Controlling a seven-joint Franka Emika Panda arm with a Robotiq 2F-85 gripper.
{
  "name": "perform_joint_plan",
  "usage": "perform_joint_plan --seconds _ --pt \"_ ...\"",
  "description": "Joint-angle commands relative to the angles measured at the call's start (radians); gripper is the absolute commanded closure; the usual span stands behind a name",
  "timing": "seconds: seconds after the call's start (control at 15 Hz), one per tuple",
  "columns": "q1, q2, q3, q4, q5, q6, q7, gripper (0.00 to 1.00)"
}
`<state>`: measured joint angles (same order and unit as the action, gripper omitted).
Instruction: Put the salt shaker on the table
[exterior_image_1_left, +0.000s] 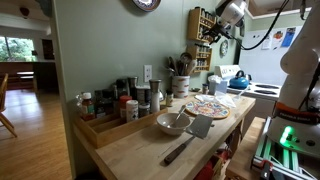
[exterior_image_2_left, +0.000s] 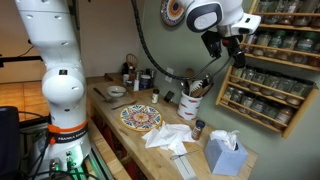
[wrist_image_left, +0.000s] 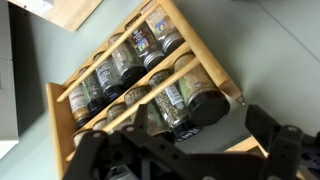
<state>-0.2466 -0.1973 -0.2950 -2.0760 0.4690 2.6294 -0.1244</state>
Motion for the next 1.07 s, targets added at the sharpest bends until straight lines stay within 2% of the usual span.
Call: perform_joint_plan --seconds 0.0,0.33,0.4,0.73,1.0 --pt "0.02 -0.031 0.008 -0.058 -0.109 0.04 -0.066 0.0" --pt "0.049 -0.009 0.017 -0.053 -0.133 0.105 -0.059 0.0" --pt "0.05 -0.002 0.007 -0.031 -0.122 0.074 -0.053 0.0" --pt "0.054 0.0 0.006 -0.028 -0.122 0.077 -0.053 0.0" --pt "0.056 0.051 0.021 -0.014 -0.124 0.163 -0.012 0.0"
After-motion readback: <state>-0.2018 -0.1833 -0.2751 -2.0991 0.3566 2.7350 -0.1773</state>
